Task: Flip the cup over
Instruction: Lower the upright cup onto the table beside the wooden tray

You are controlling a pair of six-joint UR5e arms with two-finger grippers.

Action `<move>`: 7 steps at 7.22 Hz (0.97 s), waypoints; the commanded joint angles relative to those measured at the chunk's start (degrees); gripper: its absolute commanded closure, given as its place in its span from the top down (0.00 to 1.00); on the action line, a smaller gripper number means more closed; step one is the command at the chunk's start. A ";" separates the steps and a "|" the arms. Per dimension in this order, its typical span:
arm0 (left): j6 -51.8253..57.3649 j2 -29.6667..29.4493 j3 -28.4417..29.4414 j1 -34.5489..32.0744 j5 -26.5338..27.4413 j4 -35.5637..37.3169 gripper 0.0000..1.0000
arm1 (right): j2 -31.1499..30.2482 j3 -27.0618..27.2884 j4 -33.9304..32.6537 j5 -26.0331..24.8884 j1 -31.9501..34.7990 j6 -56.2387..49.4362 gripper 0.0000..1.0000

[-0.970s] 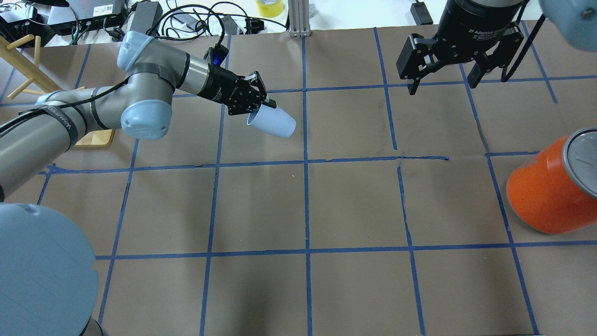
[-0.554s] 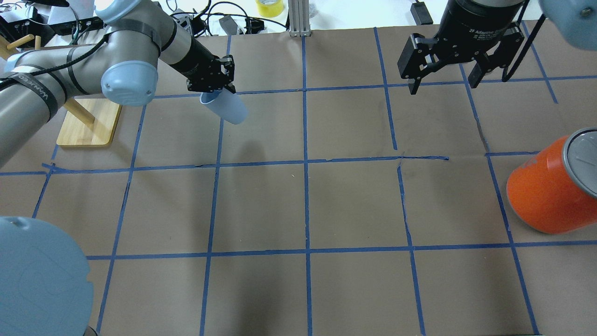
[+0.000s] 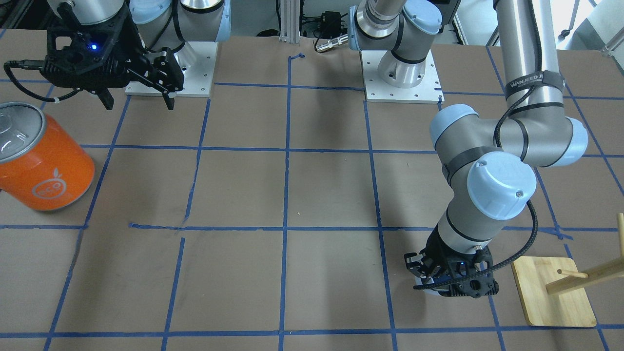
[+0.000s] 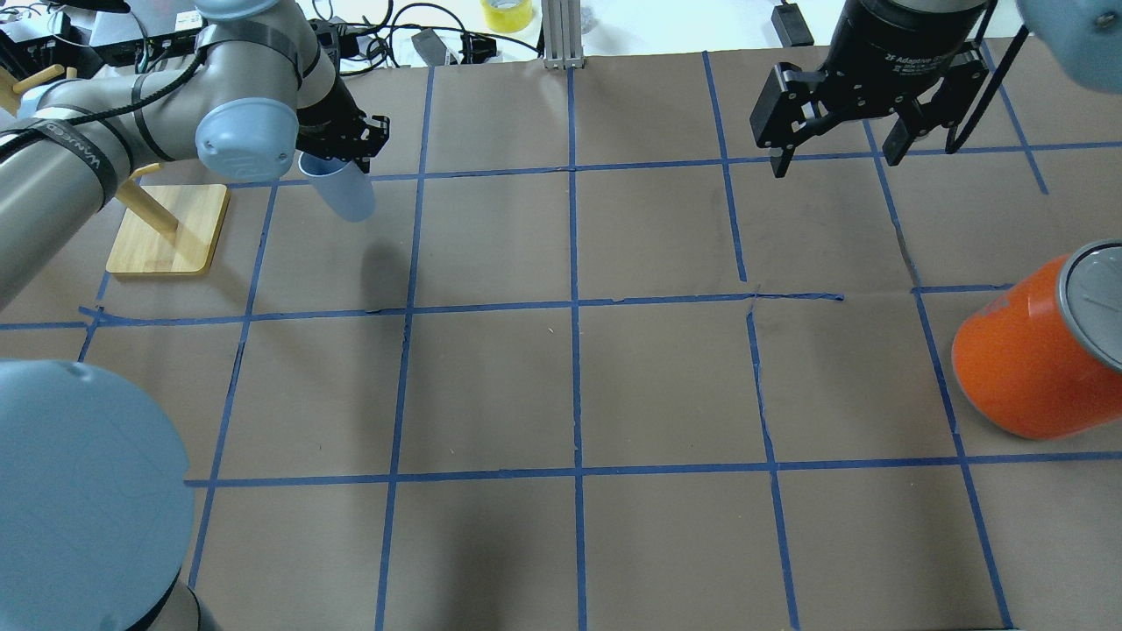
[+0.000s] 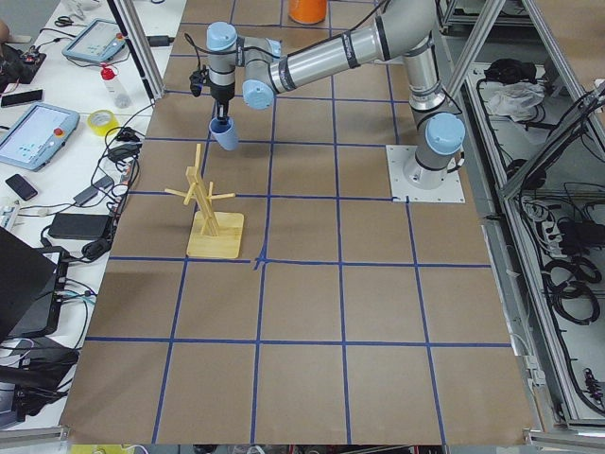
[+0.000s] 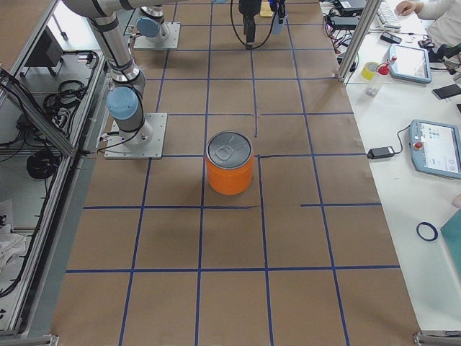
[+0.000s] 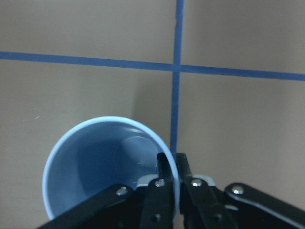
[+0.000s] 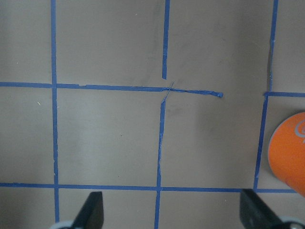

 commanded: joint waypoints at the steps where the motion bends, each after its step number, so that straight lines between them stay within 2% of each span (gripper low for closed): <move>1: 4.63 -1.35 -0.52 2.03 3.44 2.06 0.00 | -0.01 0.00 0.08 0.00 -0.01 0.10 1.00; 3: 3.68 -1.79 -0.96 2.83 -0.40 2.23 0.00 | -0.01 0.09 0.61 0.00 -0.01 0.10 1.00; 5: 3.06 -1.44 -3.58 2.84 -0.60 2.41 0.00 | -0.01 0.09 0.61 0.00 -0.01 0.10 1.00; 7: 2.97 -1.35 -5.35 2.84 -0.42 5.91 0.00 | -0.01 0.09 0.61 0.00 -0.01 0.10 1.00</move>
